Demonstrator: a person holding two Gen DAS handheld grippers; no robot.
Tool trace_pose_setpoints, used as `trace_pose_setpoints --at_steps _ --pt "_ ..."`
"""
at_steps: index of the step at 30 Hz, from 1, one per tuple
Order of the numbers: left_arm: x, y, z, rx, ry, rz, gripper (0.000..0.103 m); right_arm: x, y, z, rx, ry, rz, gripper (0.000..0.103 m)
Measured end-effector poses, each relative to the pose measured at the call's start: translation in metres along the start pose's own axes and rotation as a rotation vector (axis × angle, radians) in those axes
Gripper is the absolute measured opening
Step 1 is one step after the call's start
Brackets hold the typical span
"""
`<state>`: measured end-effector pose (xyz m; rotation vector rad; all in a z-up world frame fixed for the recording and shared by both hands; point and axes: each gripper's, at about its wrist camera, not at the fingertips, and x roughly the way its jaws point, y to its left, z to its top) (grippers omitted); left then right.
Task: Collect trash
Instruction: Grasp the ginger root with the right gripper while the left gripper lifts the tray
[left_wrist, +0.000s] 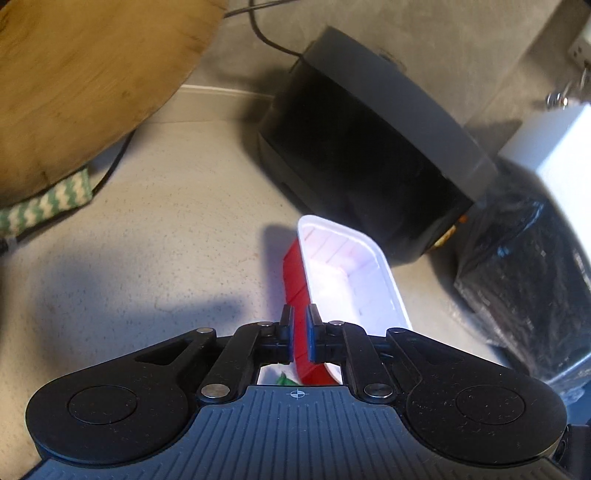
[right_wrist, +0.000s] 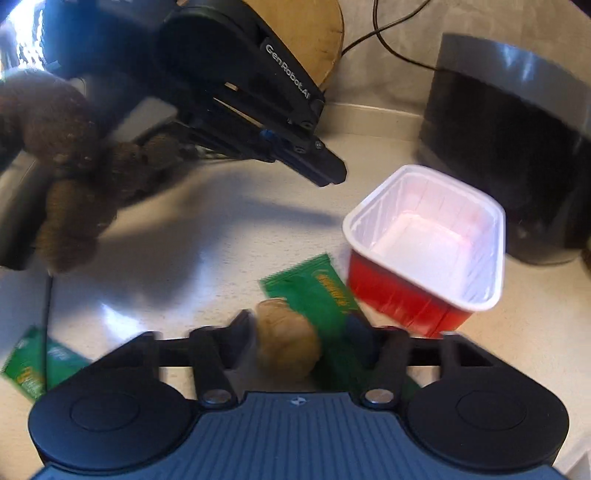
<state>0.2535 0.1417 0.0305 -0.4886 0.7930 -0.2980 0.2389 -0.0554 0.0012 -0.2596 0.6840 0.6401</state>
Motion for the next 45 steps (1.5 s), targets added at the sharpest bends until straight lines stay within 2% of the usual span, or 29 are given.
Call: trace_pose_setpoints --at_steps 1,3,4,6,7,12,17,20,22,23,25,29,32,36,38,40,44,45 --pt "0.000 0.002 -0.002 -0.007 -0.003 -0.013 0.009 -0.006 0.000 0.000 0.000 -0.008 0.014 0.034" --pt "0.002 0.004 -0.002 -0.037 -0.023 -0.042 0.009 -0.020 -0.002 -0.001 0.021 -0.017 0.036 0.033" --pt "0.005 0.004 0.001 -0.064 -0.038 -0.068 0.009 -0.029 -0.003 -0.003 0.020 -0.033 0.035 0.029" --pt "0.017 -0.004 0.011 -0.098 -0.015 -0.134 0.013 -0.044 -0.004 -0.006 0.008 -0.063 -0.002 0.024" --pt "0.019 -0.009 0.014 -0.091 -0.004 -0.120 0.014 -0.050 -0.006 -0.007 0.010 -0.068 -0.017 0.024" --pt "0.041 -0.050 0.021 0.118 -0.019 0.128 0.017 -0.061 -0.025 -0.016 0.056 -0.074 -0.048 0.024" --pt "0.085 -0.053 0.020 0.120 0.055 0.212 0.019 -0.064 -0.047 -0.030 0.103 -0.082 -0.017 0.024" --pt "0.109 -0.049 0.016 0.111 0.095 0.228 0.020 -0.069 -0.051 -0.038 0.090 -0.096 0.019 0.031" --pt "0.111 -0.039 0.012 0.060 0.095 0.197 0.017 -0.067 -0.054 -0.040 0.098 -0.102 0.037 0.052" --pt "0.110 -0.034 0.012 0.015 0.105 0.171 0.014 -0.065 -0.054 -0.042 0.100 -0.105 0.040 0.056" --pt "0.102 -0.025 0.009 -0.056 0.095 0.131 0.014 -0.058 -0.050 -0.042 0.097 -0.104 0.038 0.060" --pt "0.075 -0.015 0.001 -0.071 0.008 0.119 0.012 -0.040 -0.045 -0.044 0.085 -0.074 0.057 0.060" --pt "0.049 -0.007 0.002 -0.103 -0.046 0.094 0.011 -0.038 -0.032 -0.048 0.042 -0.073 0.016 0.060" --pt "0.006 -0.009 0.009 -0.078 -0.128 0.091 0.011 -0.065 -0.026 -0.061 0.011 -0.154 -0.025 0.060" --pt "-0.013 -0.015 0.012 -0.065 -0.161 0.079 0.011 -0.079 -0.021 -0.068 0.001 -0.193 -0.010 0.061" --pt "-0.029 -0.024 0.011 -0.054 -0.178 0.061 0.011 -0.080 -0.020 -0.067 0.027 -0.185 0.024 0.061" --pt "-0.055 -0.051 -0.004 -0.005 -0.192 0.015 0.011 -0.054 -0.023 -0.063 0.146 -0.121 0.056 0.060" --pt "-0.062 -0.058 -0.010 0.011 -0.192 0.008 0.011 -0.046 -0.025 -0.064 0.171 -0.102 0.058 0.057"
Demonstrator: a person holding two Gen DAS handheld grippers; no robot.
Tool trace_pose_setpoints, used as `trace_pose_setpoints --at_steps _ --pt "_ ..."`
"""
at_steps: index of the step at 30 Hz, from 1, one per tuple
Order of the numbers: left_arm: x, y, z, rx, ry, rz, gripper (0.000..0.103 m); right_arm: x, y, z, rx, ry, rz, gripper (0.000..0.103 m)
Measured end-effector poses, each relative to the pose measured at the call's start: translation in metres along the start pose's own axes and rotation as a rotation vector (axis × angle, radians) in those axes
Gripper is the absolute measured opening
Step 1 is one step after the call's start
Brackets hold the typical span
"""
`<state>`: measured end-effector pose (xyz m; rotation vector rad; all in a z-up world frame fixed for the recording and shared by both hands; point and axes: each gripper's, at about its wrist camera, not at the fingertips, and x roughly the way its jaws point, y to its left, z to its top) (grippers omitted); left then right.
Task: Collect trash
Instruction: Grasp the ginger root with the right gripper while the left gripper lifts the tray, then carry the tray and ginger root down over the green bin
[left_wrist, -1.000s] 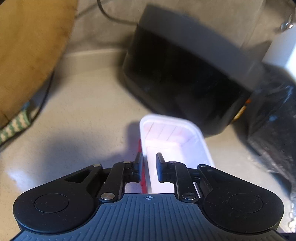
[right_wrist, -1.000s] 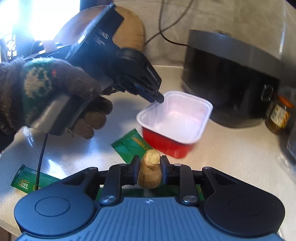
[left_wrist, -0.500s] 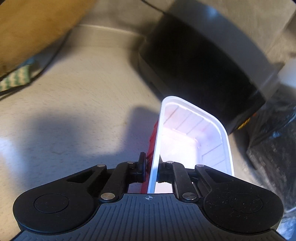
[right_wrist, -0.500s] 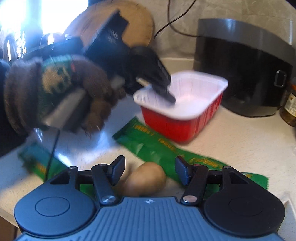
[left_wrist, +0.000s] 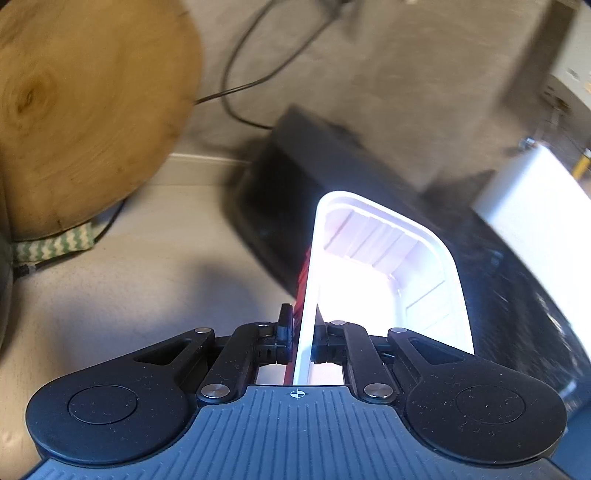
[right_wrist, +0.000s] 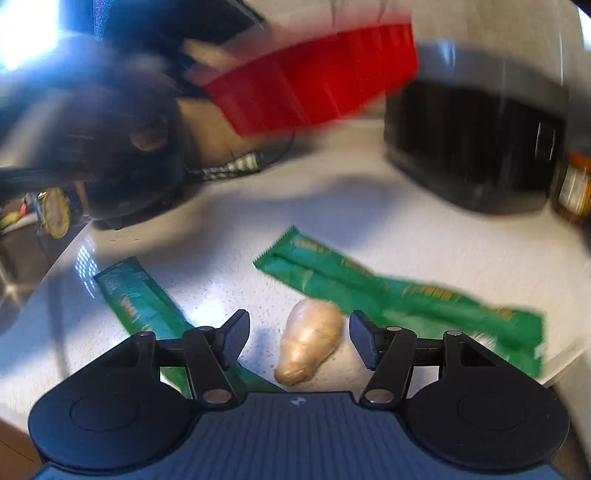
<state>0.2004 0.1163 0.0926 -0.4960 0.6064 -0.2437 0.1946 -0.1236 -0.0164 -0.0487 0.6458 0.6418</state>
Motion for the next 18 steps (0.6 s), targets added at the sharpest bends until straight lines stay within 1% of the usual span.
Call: trace_pose_setpoints --at_steps 1,2,3,4,6,7,9,11,12,13,15,16,18 --pt "-0.007 -0.007 -0.004 0.015 0.000 -0.010 0.011 0.006 0.000 -0.001 0.014 0.015 -0.015 0.045" --pt "-0.014 -0.012 -0.007 0.027 -0.002 -0.019 0.011 0.008 0.002 -0.002 0.010 0.017 -0.051 0.035" --pt "-0.022 -0.018 -0.012 0.036 -0.005 -0.032 0.011 0.007 0.004 -0.002 0.001 0.018 -0.072 0.036" --pt "-0.027 -0.023 -0.015 0.046 -0.008 -0.046 0.011 0.001 0.003 -0.003 0.014 0.015 -0.065 0.036" --pt "-0.034 -0.042 -0.025 0.080 -0.019 -0.082 0.012 -0.023 -0.001 -0.006 0.037 -0.026 -0.053 0.036" --pt "-0.038 -0.051 -0.031 0.097 -0.024 -0.105 0.012 -0.039 -0.004 -0.008 0.039 -0.057 -0.064 0.036" --pt "-0.043 -0.063 -0.043 0.109 -0.021 -0.178 0.012 -0.074 -0.015 -0.017 0.061 -0.112 -0.105 0.036" --pt "-0.040 -0.076 -0.062 0.115 0.000 -0.255 0.012 -0.110 -0.038 -0.032 0.121 -0.142 -0.150 0.036" --pt "-0.037 -0.083 -0.074 0.129 0.018 -0.285 0.012 -0.127 -0.050 -0.043 0.154 -0.150 -0.190 0.036" --pt "-0.031 -0.091 -0.087 0.148 0.039 -0.309 0.012 -0.143 -0.061 -0.055 0.181 -0.157 -0.249 0.036" --pt "-0.015 -0.107 -0.119 0.191 0.104 -0.349 0.012 -0.170 -0.080 -0.083 0.217 -0.157 -0.387 0.036" --pt "-0.006 -0.113 -0.138 0.204 0.143 -0.368 0.012 -0.182 -0.090 -0.099 0.246 -0.147 -0.442 0.036" --pt "0.017 -0.121 -0.181 0.219 0.229 -0.397 0.012 -0.201 -0.110 -0.131 0.318 -0.112 -0.506 0.036"
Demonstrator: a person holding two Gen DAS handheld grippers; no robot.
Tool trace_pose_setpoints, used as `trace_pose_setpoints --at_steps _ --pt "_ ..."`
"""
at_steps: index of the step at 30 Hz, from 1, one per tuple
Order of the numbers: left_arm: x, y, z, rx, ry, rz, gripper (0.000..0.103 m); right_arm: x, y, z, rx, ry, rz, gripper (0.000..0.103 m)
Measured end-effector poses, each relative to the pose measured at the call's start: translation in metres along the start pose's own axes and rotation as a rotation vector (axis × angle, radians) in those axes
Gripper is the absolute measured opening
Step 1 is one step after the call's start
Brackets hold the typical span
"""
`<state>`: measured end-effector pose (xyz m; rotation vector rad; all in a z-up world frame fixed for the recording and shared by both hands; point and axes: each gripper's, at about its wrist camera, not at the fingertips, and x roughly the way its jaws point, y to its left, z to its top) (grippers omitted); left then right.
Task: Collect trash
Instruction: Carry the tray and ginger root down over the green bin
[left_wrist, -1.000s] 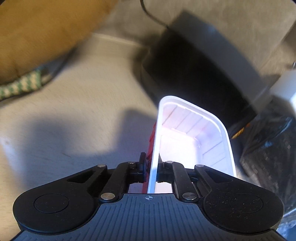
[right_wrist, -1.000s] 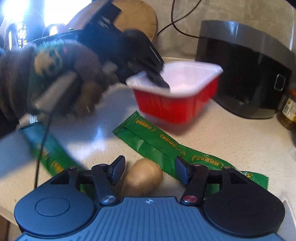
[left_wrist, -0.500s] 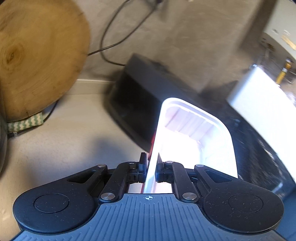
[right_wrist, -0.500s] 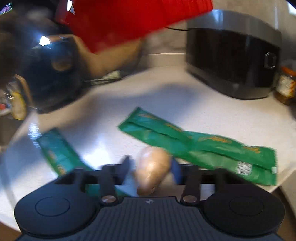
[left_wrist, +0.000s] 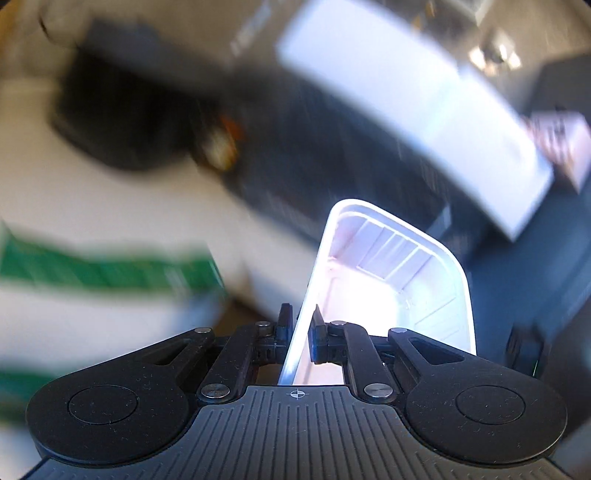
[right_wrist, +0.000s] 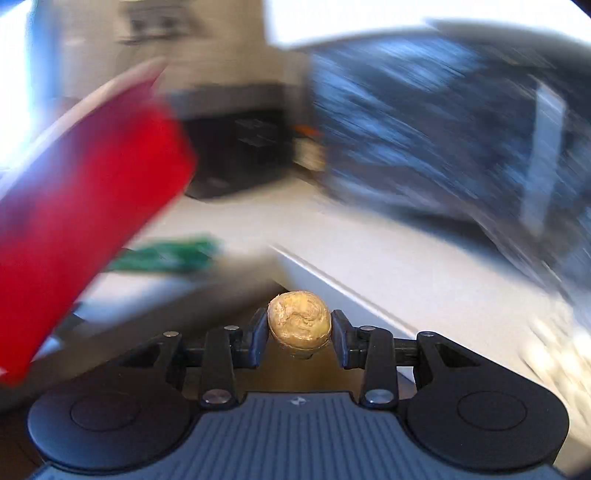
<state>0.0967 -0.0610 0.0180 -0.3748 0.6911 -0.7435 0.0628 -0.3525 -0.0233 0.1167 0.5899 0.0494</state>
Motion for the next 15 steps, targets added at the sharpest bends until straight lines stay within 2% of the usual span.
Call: trace_pose_setpoints --at_steps 2,5,7,10,12,13,15 --pt "0.040 0.002 -0.037 -0.019 0.090 -0.019 0.012 -0.006 -0.030 -0.023 0.046 0.040 -0.070 0.036" --pt "0.102 0.019 -0.092 -0.085 0.236 -0.006 0.012 -0.007 -0.059 -0.057 0.090 0.094 -0.156 0.036" --pt "0.138 0.037 -0.125 -0.125 0.303 0.041 0.012 -0.004 -0.073 -0.078 0.129 0.134 -0.163 0.036" --pt "0.186 0.062 -0.172 -0.119 0.375 0.176 0.012 0.006 -0.085 -0.106 0.182 0.188 -0.157 0.036" --pt "0.211 0.085 -0.198 -0.156 0.418 0.251 0.012 0.016 -0.089 -0.120 0.214 0.222 -0.145 0.036" --pt "0.223 0.095 -0.209 -0.193 0.433 0.259 0.012 0.021 -0.091 -0.126 0.226 0.236 -0.137 0.036" --pt "0.245 0.112 -0.231 -0.238 0.457 0.222 0.013 0.032 -0.091 -0.135 0.239 0.266 -0.125 0.036"
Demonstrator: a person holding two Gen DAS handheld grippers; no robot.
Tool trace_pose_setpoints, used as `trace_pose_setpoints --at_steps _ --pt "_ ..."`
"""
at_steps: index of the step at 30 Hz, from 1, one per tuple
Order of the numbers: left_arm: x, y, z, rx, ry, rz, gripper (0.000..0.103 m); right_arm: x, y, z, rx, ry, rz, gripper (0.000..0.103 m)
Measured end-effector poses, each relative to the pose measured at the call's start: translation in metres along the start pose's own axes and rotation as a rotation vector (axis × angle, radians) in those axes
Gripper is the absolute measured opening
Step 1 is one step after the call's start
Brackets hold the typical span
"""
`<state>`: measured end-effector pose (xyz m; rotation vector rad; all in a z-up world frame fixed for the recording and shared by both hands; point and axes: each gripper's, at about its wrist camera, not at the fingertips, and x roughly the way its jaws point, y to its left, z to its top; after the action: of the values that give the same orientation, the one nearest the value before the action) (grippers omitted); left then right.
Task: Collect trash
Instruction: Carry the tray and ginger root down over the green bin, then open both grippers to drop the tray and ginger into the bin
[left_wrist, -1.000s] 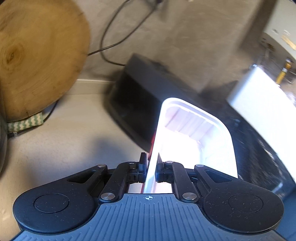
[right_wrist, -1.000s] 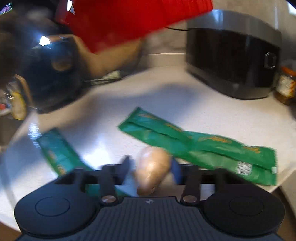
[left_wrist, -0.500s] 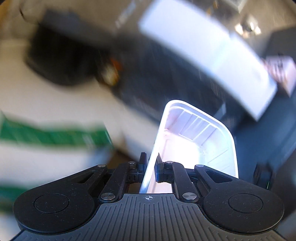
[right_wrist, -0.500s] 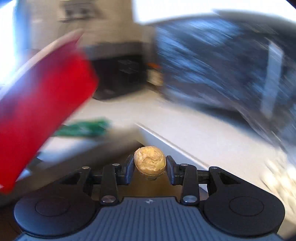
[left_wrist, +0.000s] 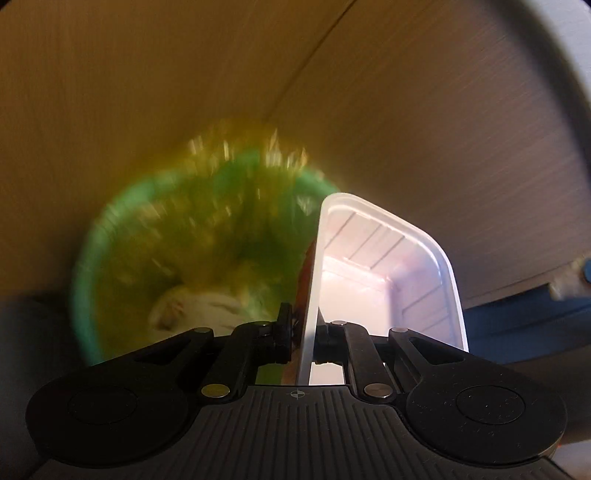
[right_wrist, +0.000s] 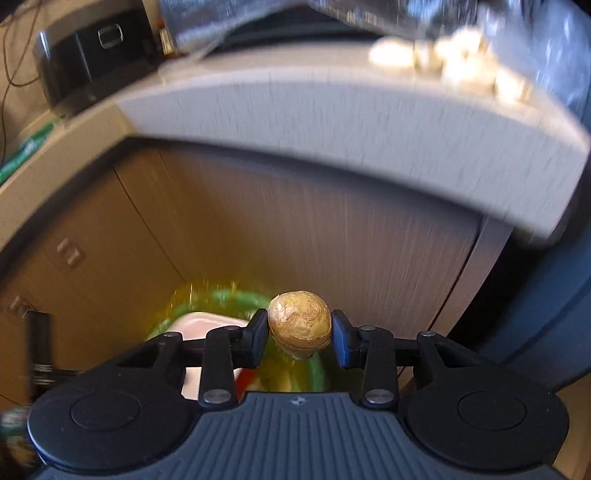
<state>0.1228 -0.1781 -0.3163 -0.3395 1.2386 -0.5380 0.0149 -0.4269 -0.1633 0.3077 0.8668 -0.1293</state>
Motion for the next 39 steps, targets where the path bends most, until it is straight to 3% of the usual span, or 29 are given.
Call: trace_pose_setpoints --at_steps 2,4,10,13,18,22,26,30,34,39 --pt "0.031 0.013 -0.003 -0.025 0.074 0.026 0.016 0.010 0.004 -0.005 -0.005 0.024 -0.001 0.036" --pt "0.042 0.030 -0.003 -0.091 0.085 0.046 0.020 0.018 0.009 -0.009 -0.025 0.035 0.003 0.036" --pt "0.012 0.052 0.009 -0.151 0.058 -0.012 0.021 0.043 0.034 -0.021 -0.047 0.125 0.086 0.036" --pt "-0.020 0.041 0.007 -0.096 0.039 -0.044 0.021 0.066 0.052 -0.031 -0.050 0.200 0.122 0.036" --pt "-0.086 -0.001 -0.002 0.131 -0.040 -0.033 0.021 0.085 0.074 -0.034 -0.045 0.254 0.150 0.042" --pt "-0.156 -0.037 -0.008 0.250 -0.145 -0.144 0.021 0.065 0.090 -0.013 -0.106 0.180 0.138 0.043" --pt "-0.228 -0.049 -0.005 0.271 -0.260 -0.159 0.021 0.034 0.118 0.024 -0.203 0.043 0.143 0.050" --pt "-0.294 -0.038 -0.001 0.198 -0.354 -0.094 0.021 -0.004 0.160 0.058 -0.303 -0.105 0.213 0.056" --pt "-0.345 -0.012 0.002 0.081 -0.438 -0.014 0.021 -0.041 0.204 0.083 -0.375 -0.229 0.347 0.066" --pt "-0.382 0.028 0.007 -0.093 -0.512 0.166 0.021 -0.054 0.262 0.101 -0.458 -0.267 0.479 0.065"
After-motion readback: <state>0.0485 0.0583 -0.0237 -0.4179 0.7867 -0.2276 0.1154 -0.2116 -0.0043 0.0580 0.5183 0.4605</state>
